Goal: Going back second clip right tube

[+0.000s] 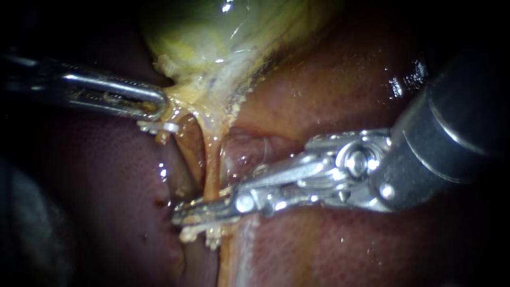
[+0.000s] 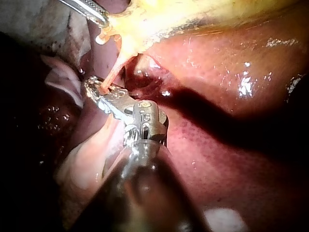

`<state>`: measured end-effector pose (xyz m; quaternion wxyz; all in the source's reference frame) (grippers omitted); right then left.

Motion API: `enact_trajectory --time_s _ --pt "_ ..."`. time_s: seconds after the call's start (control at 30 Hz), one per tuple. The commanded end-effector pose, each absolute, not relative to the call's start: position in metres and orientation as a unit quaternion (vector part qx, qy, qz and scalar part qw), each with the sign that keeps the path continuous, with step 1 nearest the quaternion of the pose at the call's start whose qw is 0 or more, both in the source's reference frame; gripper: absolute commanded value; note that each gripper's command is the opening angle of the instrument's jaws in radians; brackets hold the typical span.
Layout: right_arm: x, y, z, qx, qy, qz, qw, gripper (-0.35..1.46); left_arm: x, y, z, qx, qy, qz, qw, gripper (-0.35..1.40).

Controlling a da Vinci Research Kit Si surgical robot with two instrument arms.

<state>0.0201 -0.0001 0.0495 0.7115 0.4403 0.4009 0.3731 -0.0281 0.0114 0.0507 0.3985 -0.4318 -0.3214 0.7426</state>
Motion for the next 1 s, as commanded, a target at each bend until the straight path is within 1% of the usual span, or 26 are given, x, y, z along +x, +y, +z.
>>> enact_trajectory --time_s 0.03,0.13,0.2,0.23,0.3,0.37,0.43,0.57,0.67,0.83,1.0 --pt "0.0201 -0.0001 0.0495 0.442 0.401 0.372 0.711 -0.35 -0.0281 0.0114 0.0507 -0.432 -0.321 0.743 0.399 -0.35" --pt "0.0201 -0.0002 0.0496 0.447 0.406 0.369 0.706 -0.35 -0.0281 0.0114 0.0507 -0.432 -0.321 0.743 0.399 -0.35" --pt "0.0201 -0.0004 0.0499 0.451 0.416 0.368 0.699 -0.06 -0.0281 0.0114 0.0507 -0.432 -0.321 0.743 0.399 -0.35" --pt "0.0201 -0.0006 0.05 0.447 0.429 0.357 0.699 0.09 -0.0281 0.0114 0.0507 -0.432 -0.321 0.743 0.399 -0.35" --pt "0.0203 -0.0008 0.0504 0.435 0.448 0.336 0.706 0.26 -0.0281 0.0114 0.0507 -0.432 -0.321 0.743 0.399 -0.35" --pt "0.0204 -0.0009 0.051 0.426 0.457 0.323 0.711 0.35 -0.0281 0.0114 0.0507 -0.432 -0.321 0.743 0.399 -0.35" --pt "0.0205 -0.0011 0.0517 0.417 0.464 0.312 0.717 0.4 -0.0281 0.0114 0.0507 -0.432 -0.321 0.743 0.399 -0.35" --pt "0.0204 -0.0014 0.0538 0.398 0.478 0.287 0.728 0.45 -0.0281 0.0114 0.0507 -0.432 -0.321 0.743 0.399 -0.35" --pt "0.0201 -0.0016 0.0552 0.377 0.488 0.281 0.735 0.47 -0.0281 0.0114 0.0507 -0.432 -0.321 0.743 0.399 -0.35" --pt "0.0195 -0.001 0.0564 0.344 0.502 0.278 0.743 0.49 -0.0281 0.0114 0.0507 -0.432 -0.321 0.743 0.398 -0.35" --pt "0.018 -0.0005 0.0571 0.317 0.518 0.256 0.752 0.49 -0.0281 0.0114 0.0507 -0.432 -0.321 0.743 0.398 -0.35"
